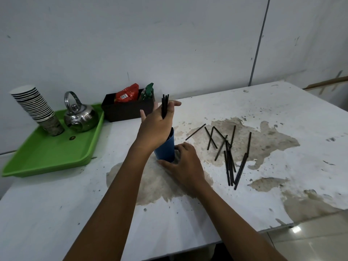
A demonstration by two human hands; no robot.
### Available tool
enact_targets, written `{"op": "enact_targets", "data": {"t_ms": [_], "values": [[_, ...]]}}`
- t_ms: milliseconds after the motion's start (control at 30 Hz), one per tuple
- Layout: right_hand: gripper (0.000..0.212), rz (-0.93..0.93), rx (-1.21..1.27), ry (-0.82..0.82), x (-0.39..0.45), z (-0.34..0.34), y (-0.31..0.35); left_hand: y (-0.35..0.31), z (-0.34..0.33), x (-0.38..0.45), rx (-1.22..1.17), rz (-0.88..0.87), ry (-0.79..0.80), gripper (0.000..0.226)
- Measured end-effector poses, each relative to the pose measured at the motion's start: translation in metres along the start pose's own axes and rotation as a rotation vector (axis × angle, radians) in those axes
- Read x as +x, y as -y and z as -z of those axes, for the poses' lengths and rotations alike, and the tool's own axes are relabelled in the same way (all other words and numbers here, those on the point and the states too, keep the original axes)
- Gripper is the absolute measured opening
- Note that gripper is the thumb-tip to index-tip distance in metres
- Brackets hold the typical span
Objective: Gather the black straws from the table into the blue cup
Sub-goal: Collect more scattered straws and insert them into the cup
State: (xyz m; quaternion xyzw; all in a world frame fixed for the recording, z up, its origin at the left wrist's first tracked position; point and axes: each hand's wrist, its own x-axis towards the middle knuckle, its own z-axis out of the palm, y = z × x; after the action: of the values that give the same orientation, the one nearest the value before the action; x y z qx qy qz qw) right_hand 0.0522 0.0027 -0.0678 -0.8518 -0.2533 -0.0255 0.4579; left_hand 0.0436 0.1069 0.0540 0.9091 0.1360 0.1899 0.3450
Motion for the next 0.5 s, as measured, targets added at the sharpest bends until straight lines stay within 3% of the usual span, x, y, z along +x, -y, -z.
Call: {"op": "enact_targets", "data": {"t_ms": [100,233,367,500], "values": [[0.064,0.0,0.007,0.005,0.0,0.0,0.0,0.0,0.002,-0.001,0.337,-0.033,-0.02,0.052],[0.064,-0.001,-0.001,0.007,0.0,0.0,0.0,0.003,0.007,-0.004,0.595,0.006,-0.052,0.054],[0.062,0.006,0.003,-0.001,-0.001,0.001,0.0,0.016,0.013,-0.009,0.668,0.131,0.002,0.056],[0.063,0.01,0.004,0.0,-0.001,0.001,0.0,0.026,0.017,-0.015,0.548,0.154,0.022,0.067]]}}
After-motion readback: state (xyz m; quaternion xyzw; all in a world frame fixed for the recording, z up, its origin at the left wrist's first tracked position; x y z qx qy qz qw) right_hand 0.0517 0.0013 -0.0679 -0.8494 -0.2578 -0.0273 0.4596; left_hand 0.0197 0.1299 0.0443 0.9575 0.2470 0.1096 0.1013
